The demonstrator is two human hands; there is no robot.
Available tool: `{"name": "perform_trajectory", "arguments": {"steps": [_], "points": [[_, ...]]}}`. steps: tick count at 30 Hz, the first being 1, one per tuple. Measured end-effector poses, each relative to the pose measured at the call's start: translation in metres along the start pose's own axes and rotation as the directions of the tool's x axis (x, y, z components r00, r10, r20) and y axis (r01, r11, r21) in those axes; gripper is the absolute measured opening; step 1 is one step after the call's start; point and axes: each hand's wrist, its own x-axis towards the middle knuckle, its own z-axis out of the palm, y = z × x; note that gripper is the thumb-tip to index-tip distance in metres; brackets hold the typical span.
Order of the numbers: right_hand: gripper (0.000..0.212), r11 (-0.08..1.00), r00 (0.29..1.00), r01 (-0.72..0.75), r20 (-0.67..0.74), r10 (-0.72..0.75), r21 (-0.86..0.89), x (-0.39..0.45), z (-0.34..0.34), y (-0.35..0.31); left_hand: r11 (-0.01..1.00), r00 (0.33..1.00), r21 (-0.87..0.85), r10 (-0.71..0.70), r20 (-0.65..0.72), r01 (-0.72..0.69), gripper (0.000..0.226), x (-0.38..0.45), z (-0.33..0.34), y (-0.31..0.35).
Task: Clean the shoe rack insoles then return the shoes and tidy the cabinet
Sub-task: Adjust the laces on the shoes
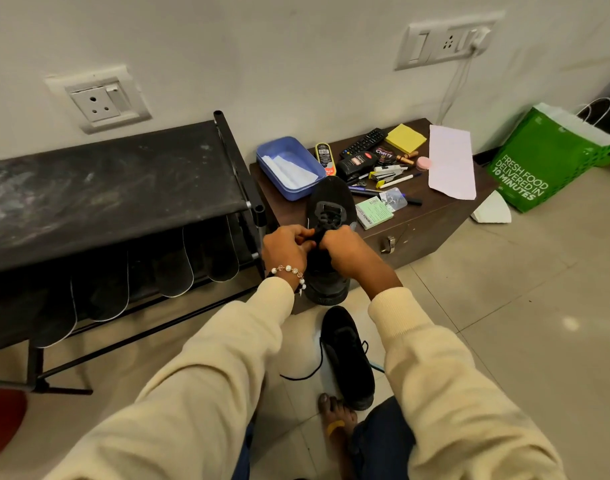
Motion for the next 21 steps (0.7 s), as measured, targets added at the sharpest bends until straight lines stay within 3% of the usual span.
{"name": "perform_trajectory", "arguments": {"steps": [2, 4, 5, 6, 10, 12, 17, 19, 21], "points": [[0.028, 0.961, 0.996, -0.031, -0.075, 0.054, 0.276, -0.003, 0.003, 0.011, 1.000, 1.000, -0.003, -0.011, 0.004, 0.011, 0.024, 0.001, 0.000, 0.000], [0.018, 0.727, 0.950, -0.119, -0.134, 0.281, 0.677, -0.011, 0.010, 0.019, 1.000, 1.000, -0.018, -0.014, 0.002, 0.014, 0.024, 0.001, 0.000, -0.001], [0.012, 0.578, 0.902, -0.124, -0.151, 0.404, 0.807, -0.015, 0.013, 0.021, 1.000, 1.000, -0.026, -0.014, 0.003, 0.014, 0.025, 0.001, 0.000, -0.001], [0.007, 0.494, 0.852, -0.107, -0.177, 0.493, 0.863, -0.017, 0.016, 0.023, 0.999, 1.000, -0.030, -0.013, 0.006, 0.013, 0.025, 0.001, 0.000, -0.002], [0.023, 0.471, 0.737, -0.115, -0.243, 0.631, 0.874, -0.007, 0.020, 0.018, 0.999, 1.000, -0.040, -0.015, 0.006, 0.015, 0.026, 0.000, 0.001, -0.002], [0.034, 0.475, 0.712, -0.153, -0.237, 0.661, 0.866, 0.002, 0.019, 0.015, 0.999, 1.000, -0.046, -0.018, 0.011, 0.019, 0.026, 0.001, 0.001, -0.001], [0.043, 0.549, 0.786, -0.342, -0.088, 0.612, 0.763, 0.012, 0.027, 0.021, 0.999, 1.000, -0.048, -0.024, 0.015, 0.025, 0.026, 0.002, 0.001, -0.003], [0.045, 0.589, 0.785, -0.423, -0.046, 0.617, 0.689, 0.017, 0.029, 0.019, 0.998, 0.999, -0.055, -0.027, 0.022, 0.028, 0.026, 0.002, 0.001, -0.003], [0.047, 0.637, 0.760, -0.467, -0.091, 0.644, 0.613, 0.022, 0.030, 0.013, 0.997, 0.999, -0.068, -0.030, 0.030, 0.032, 0.027, 0.002, 0.000, -0.004]]}}
